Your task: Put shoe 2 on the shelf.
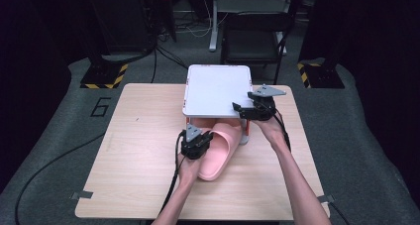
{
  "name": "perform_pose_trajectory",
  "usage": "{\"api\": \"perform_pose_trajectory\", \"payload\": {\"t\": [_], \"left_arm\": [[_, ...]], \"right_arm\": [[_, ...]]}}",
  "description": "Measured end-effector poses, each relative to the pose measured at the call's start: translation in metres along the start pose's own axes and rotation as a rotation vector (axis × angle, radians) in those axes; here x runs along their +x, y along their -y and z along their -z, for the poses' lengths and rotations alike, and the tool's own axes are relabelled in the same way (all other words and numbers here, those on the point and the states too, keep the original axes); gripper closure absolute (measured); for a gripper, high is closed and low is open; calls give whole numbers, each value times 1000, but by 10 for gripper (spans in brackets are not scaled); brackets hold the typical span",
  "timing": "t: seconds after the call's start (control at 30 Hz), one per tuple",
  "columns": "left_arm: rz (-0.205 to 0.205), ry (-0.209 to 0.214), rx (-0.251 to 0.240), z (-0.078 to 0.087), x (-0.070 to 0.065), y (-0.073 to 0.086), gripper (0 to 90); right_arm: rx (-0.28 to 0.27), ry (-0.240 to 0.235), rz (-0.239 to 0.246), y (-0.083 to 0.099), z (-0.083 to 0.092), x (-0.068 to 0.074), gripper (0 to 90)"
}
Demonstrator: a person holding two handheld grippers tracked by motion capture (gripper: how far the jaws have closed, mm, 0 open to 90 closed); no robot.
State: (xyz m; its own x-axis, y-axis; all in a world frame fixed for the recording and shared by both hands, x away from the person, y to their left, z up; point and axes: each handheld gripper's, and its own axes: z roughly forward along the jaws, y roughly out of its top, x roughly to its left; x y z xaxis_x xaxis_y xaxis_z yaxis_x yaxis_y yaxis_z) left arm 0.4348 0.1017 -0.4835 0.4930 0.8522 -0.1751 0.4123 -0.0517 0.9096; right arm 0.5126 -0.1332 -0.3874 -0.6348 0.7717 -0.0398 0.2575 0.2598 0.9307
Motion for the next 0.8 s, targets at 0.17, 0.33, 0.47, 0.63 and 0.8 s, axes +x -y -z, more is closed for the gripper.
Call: {"api": "perform_pose_trajectory", "payload": {"t": [0.17,0.33,0.47,0.63,0.8], "left_arm": [[57,-80,2,-24,-9,0,821],[58,-115,13,-34,-12,-3,817],[48,-162,-3,-40,-17,-3,814],[78,-187,9,-49,-18,-1,812],[75,-152,8,-47,-15,-2,712]], "right_arm": [[-5,-25,-42,4,-1,-2,225],[-11,-26,-45,6,0,-3,226],[-12,-21,-51,7,0,-3,226],[-11,-23,-56,7,0,-2,225],[-3,-29,-47,6,0,-3,224]]}}
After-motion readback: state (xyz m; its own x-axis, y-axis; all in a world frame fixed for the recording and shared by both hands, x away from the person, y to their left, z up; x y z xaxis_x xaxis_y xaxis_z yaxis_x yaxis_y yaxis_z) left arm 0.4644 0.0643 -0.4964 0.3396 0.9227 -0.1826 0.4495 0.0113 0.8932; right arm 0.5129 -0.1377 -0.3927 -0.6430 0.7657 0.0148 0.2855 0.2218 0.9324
